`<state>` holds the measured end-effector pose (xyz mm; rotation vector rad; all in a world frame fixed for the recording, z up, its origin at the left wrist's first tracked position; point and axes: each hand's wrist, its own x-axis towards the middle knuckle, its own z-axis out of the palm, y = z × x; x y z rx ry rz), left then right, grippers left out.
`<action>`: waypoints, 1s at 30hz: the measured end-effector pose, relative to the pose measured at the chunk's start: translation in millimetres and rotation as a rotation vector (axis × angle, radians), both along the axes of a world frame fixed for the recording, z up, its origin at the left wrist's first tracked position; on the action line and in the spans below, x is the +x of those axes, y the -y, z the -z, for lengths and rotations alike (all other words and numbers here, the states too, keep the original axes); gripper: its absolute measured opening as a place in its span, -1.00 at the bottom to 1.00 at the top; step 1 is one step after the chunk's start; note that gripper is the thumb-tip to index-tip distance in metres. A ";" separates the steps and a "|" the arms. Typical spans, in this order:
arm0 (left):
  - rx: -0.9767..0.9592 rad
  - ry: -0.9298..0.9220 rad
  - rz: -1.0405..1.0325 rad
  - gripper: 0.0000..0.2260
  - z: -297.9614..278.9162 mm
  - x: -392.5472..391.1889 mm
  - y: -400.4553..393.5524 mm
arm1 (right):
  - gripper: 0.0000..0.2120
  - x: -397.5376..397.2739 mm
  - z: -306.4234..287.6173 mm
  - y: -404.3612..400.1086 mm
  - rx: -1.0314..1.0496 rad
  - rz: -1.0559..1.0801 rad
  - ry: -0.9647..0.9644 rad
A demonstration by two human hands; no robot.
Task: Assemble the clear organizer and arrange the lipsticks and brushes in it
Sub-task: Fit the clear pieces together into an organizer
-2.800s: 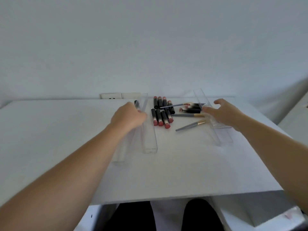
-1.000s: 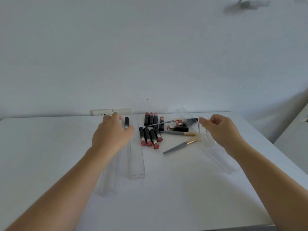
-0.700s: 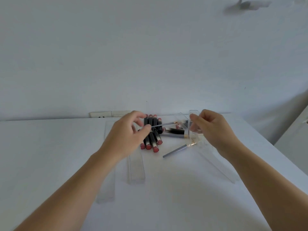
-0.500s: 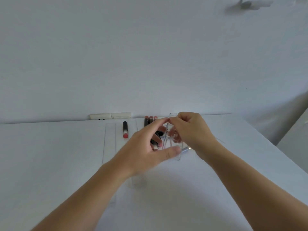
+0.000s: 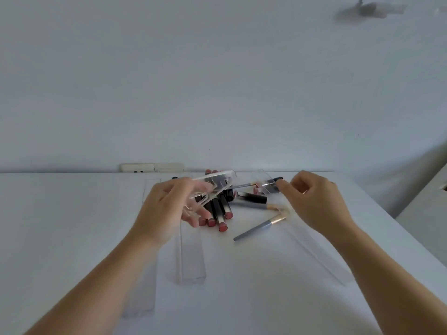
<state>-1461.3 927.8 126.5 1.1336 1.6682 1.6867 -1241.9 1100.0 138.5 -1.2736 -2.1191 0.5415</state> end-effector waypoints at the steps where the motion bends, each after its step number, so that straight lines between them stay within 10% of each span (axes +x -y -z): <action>1: -0.007 0.021 -0.027 -0.73 -0.2 -2.7 -1.0 | -0.64 8.6 3.4 -9.5 0.036 0.028 0.118; 8: 0.021 0.157 -0.093 -0.85 2.6 -1.8 -4.5 | -0.32 15.0 26.2 -30.2 -0.047 -0.061 0.446; 17: 0.083 0.268 -0.157 -0.78 12.0 -14.6 -5.0 | -0.34 16.5 28.0 -28.0 -0.035 -0.073 0.402; 24: -0.120 -0.024 -0.154 -0.43 13.0 -16.5 -3.7 | -0.51 16.3 32.7 -24.7 -0.026 -0.114 0.364; 30: -0.401 -0.383 -0.004 -0.58 4.2 -13.8 -14.1 | -0.73 20.6 34.6 -29.7 -0.107 -0.106 0.137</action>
